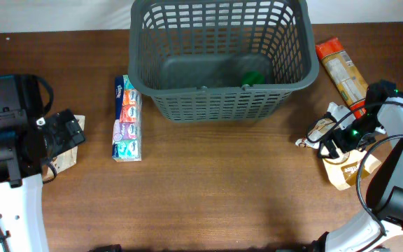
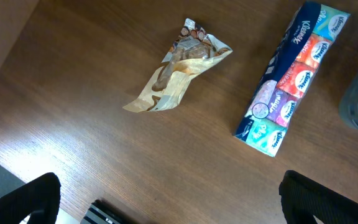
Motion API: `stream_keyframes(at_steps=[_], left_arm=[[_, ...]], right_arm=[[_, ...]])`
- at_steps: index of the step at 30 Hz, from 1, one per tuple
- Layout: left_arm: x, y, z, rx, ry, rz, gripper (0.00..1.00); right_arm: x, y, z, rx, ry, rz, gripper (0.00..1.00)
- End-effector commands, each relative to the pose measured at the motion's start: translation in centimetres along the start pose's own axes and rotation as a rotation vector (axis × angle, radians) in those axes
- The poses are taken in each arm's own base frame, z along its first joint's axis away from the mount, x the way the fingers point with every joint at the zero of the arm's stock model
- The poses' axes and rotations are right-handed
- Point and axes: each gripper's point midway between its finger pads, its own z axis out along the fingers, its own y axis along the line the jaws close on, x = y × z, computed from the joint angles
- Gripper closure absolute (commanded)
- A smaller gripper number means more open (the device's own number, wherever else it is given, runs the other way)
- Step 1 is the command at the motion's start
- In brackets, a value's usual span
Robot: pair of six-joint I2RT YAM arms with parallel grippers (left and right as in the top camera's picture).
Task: Pack container
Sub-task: 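Lower the right gripper onto the clear rice bag and grasp it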
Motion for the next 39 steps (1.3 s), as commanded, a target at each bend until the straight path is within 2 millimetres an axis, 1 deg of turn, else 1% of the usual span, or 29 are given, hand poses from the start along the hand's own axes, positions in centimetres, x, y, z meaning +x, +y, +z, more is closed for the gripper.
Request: stream_keyframes(at_steps=[1, 6, 8, 12, 18, 26, 31, 34, 39], left_arm=[[-0.4, 0.0, -0.2, 0.007, -0.011, -0.011, 0.0], [-0.5, -0.1, -0.2, 0.009, -0.016, -0.012, 0.0], [-0.5, -0.1, -0.2, 0.009, -0.017, -0.012, 0.0], [-0.7, -0.1, -0.2, 0.011, -0.023, -0.014, 0.0], [-0.7, -0.1, -0.2, 0.012, -0.026, -0.015, 0.0], [-0.7, -0.1, -0.2, 0.012, -0.026, -0.015, 0.0], [-0.7, -0.1, -0.2, 0.012, -0.026, -0.015, 0.0], [-0.7, -0.1, -0.2, 0.012, -0.026, -0.015, 0.0], [-0.7, -0.1, -0.2, 0.012, -0.026, -0.015, 0.01]], right_arm=[[0.5, -0.5, 0.4, 0.032, 0.033, -0.006, 0.01], [1.0, -1.7, 0.3, 0.099, 0.068, -0.009, 0.01], [1.1, -1.9, 0.3, 0.108, 0.075, -0.008, 0.01], [1.4, -1.9, 0.5, 0.11, 0.084, -0.008, 0.01], [2.1, -1.4, 1.7, 0.098, 0.097, -0.002, 0.01], [1.5, -1.7, 1.9, 0.108, 0.063, 0.025, 0.01], [0.7, -1.2, 2.0, 0.076, 0.02, 0.03, 0.01], [0.4, -1.2, 2.0, 0.075, 0.005, 0.028, 0.01], [0.2, -1.3, 2.0, 0.076, -0.001, 0.028, 0.01]])
